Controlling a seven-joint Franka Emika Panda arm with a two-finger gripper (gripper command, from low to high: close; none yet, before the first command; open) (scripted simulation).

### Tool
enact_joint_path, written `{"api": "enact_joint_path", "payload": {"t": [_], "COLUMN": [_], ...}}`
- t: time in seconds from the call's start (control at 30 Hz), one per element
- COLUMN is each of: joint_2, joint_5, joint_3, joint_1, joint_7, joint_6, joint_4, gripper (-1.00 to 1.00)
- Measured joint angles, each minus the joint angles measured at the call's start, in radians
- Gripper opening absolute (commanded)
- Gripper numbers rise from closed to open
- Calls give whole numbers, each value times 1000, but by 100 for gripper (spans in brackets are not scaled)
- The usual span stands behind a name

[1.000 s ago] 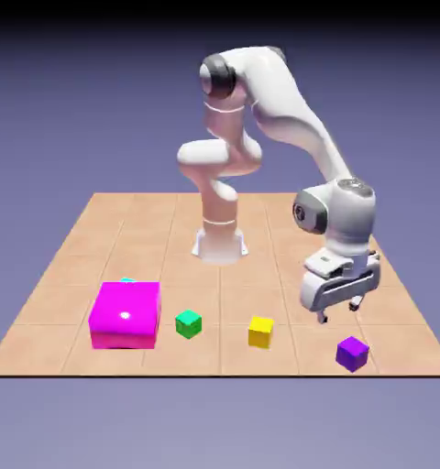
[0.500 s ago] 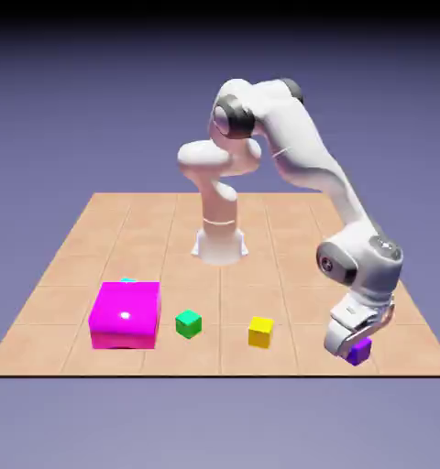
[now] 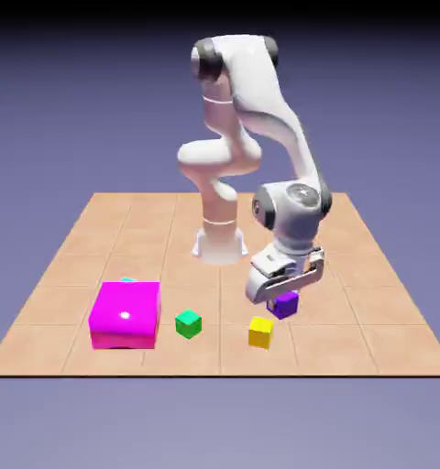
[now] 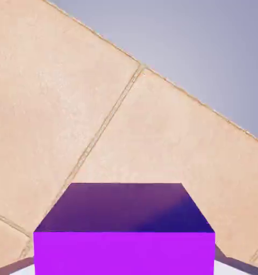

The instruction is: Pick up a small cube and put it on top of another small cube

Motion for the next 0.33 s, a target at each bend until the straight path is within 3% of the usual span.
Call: {"api": "enact_joint_path", "payload": {"t": [0.2, 0.23, 0.33], "joint_2": [136, 163, 127], "joint_5": [-14, -18, -14], "joint_3": [-15, -17, -15], "joint_1": [10, 11, 10], "joint_7": [8, 11, 8], "joint_6": [160, 189, 150], "joint_4": [-24, -26, -23], "gripper": [-100, 100, 100]}}
